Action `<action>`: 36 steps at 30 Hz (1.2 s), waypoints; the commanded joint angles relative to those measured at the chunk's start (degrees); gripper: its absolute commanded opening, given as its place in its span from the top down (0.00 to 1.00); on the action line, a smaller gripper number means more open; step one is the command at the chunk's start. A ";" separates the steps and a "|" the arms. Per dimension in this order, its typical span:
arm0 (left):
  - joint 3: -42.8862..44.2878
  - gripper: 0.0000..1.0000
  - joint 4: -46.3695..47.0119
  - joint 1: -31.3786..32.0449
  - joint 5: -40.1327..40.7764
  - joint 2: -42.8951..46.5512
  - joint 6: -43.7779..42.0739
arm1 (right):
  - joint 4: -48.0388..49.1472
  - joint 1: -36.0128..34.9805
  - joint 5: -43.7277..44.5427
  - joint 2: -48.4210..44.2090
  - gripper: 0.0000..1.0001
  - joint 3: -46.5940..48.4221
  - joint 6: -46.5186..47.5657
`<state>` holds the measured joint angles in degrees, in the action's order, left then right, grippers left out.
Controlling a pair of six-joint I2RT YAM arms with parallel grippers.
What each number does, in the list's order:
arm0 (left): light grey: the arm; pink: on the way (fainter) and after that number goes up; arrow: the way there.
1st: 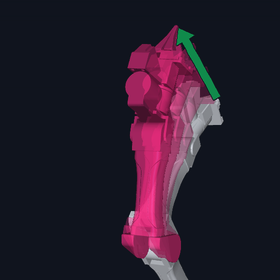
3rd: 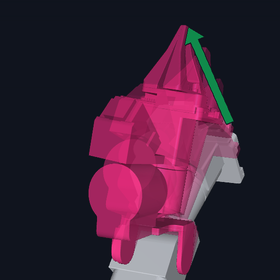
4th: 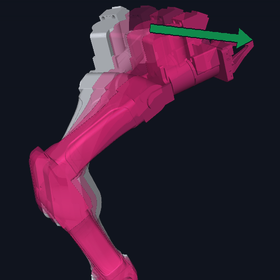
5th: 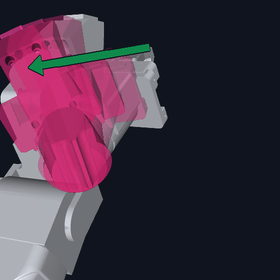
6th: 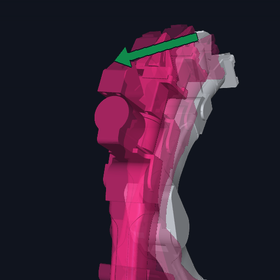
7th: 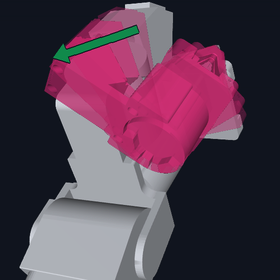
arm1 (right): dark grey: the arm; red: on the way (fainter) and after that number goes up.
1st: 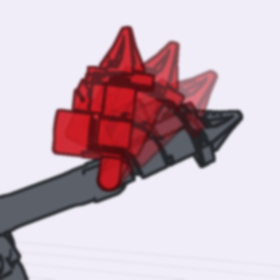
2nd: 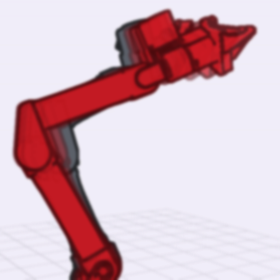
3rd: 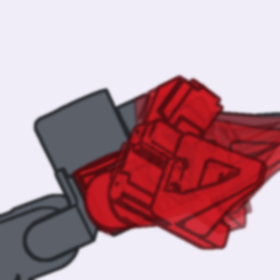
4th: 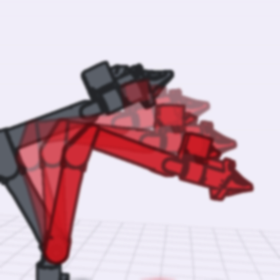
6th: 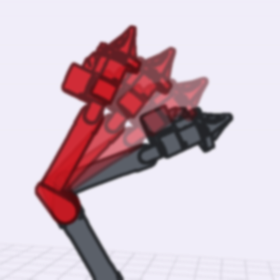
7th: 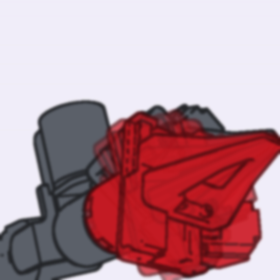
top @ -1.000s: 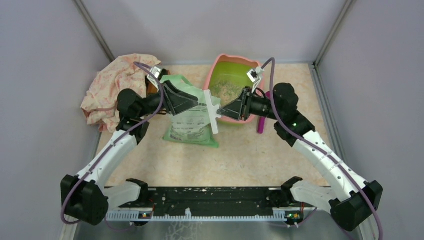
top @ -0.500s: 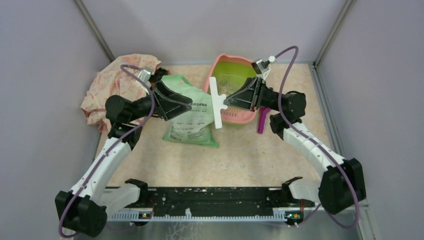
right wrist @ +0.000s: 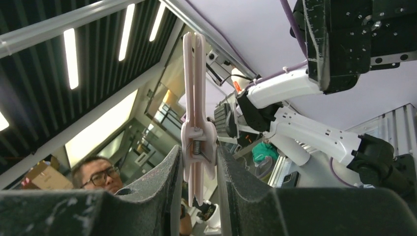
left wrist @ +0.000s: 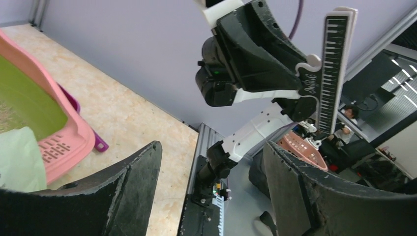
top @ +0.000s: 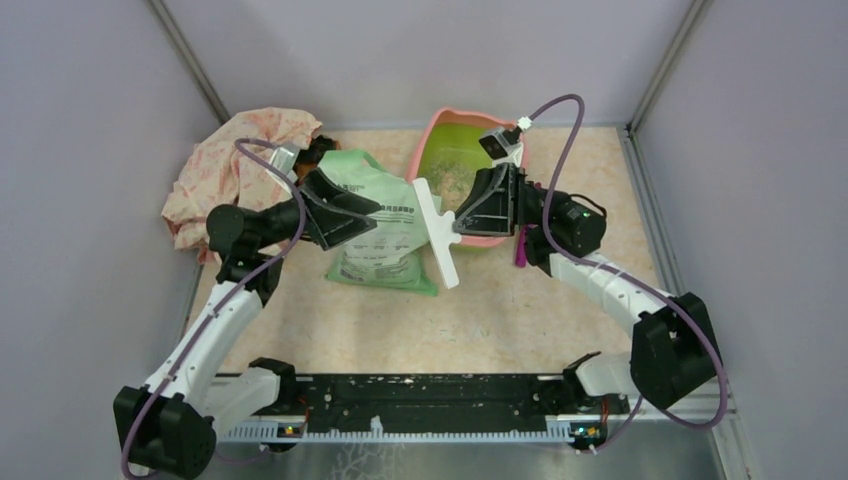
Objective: Fill the litter box with clean litter
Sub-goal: Pick up the clamp at the center of the board.
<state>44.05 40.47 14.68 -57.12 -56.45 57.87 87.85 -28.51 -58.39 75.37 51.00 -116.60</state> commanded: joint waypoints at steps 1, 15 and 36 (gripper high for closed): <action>0.16 0.17 13.38 -0.26 -1.30 -0.45 8.78 | 8.17 -0.89 -0.31 1.21 1.00 2.66 0.45; 1.93 0.16 1.04 3.82 1.33 0.27 -0.45 | -69.24 -3.75 7.08 -5.86 1.00 10.80 58.96; 2.52 0.45 -3.27 7.91 6.36 -5.48 -5.59 | -70.37 -6.05 9.30 -5.71 1.00 10.20 61.22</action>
<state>44.34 36.91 22.15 -52.07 -60.99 53.69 14.11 -33.36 -49.54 70.89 59.27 -56.49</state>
